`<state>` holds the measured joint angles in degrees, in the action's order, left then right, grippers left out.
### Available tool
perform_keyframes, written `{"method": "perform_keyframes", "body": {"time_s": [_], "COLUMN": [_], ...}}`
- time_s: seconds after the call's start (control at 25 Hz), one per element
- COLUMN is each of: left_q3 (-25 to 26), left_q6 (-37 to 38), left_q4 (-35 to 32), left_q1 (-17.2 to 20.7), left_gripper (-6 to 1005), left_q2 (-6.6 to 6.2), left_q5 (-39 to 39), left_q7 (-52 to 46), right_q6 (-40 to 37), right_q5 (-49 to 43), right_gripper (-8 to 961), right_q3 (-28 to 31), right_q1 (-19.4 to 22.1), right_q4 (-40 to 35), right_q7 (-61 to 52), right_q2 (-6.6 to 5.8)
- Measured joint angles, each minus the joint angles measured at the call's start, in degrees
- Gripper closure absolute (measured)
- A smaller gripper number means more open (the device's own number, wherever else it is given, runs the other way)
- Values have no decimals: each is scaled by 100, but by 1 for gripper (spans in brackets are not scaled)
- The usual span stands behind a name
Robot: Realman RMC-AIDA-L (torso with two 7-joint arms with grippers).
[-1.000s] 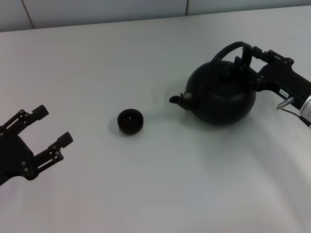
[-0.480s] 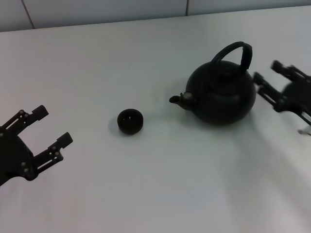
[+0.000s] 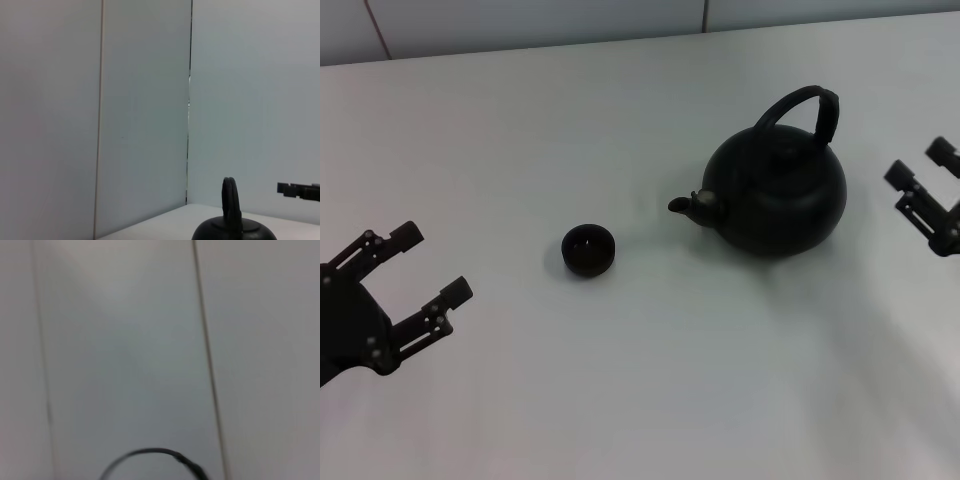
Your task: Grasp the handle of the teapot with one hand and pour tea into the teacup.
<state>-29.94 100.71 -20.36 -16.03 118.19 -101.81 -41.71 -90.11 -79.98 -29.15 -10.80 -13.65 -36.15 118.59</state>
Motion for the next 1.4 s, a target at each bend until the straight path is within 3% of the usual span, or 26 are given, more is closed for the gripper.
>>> {"method": "perform_keyframes", "body": {"time_s": [0.24, 0.36, 0.56, 0.76, 0.92, 1.4], "left_q3": [-99, -107, -294, -498, -527, -536], "left_q6": [-28, -53, 43, 148, 296, 435], "left_q4": [-436, -689, -1656, -1871, -2017, -2122], "left_q1": [-219, -358, -1095, -1521, -1723, -1776], "left_gripper": [202, 202, 202, 202, 202, 202], "left_q2": [-69, -101, -340, -463, -485, -455], "left_q5": [-368, -620, -1578, -1965, -2257, -2481], "left_q7": [-523, -814, -2500, -3157, -3442, -3560], "right_q6": [-613, -1044, -1291, -1337, -1372, -1295], "right_q5": [-1893, -3070, -4008, -4587, -4780, -4886], "right_gripper": [350, 350, 350, 350, 350, 350], "right_q3": [-14, -2, -3, -5, -12, -21], "right_q1": [-157, -436, -846, -1263, -1425, -1624], "right_q4": [-1316, -2127, -2838, -3133, -3219, -3285], "right_q7": [-1368, -2265, -2876, -3172, -3271, -3331], "right_q2": [-144, -312, -427, -473, -470, -425]}}
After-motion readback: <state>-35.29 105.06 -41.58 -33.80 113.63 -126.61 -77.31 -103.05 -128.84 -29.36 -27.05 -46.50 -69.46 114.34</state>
